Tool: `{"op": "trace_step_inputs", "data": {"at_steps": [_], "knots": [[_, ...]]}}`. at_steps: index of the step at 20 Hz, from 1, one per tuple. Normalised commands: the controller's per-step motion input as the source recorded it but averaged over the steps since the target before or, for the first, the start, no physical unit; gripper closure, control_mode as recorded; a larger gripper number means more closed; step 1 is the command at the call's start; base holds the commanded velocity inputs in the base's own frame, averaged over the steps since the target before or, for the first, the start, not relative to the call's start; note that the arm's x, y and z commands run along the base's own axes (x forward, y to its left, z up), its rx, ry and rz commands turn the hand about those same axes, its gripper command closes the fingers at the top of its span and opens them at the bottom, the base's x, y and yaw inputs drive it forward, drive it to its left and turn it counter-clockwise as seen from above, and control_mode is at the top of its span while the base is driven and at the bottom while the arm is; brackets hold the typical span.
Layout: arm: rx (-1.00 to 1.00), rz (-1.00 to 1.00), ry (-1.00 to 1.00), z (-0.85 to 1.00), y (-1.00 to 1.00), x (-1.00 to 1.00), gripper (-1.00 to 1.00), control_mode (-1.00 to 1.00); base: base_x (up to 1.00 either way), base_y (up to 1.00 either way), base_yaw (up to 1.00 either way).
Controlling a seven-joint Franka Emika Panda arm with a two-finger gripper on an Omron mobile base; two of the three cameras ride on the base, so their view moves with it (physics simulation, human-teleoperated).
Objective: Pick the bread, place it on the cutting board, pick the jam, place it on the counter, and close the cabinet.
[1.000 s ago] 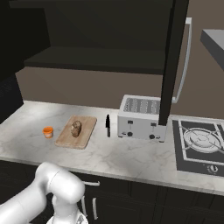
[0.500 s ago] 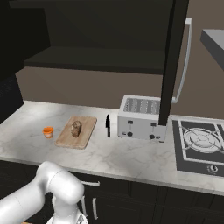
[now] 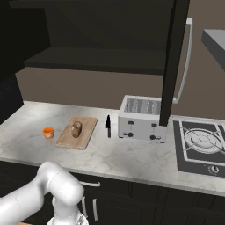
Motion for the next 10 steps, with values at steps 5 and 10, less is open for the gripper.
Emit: {"op": "trace_step_inputs", "data": {"at_steps": [5,10], "knots": [[0.0,-0.07,0.0,0.01,0.0,0.0,-1.0,-1.0,0.0,0.0,0.0],[0.0,-0.07,0.0,0.0,0.0,0.0,-1.0,-1.0,0.0,0.0,0.0]]}}
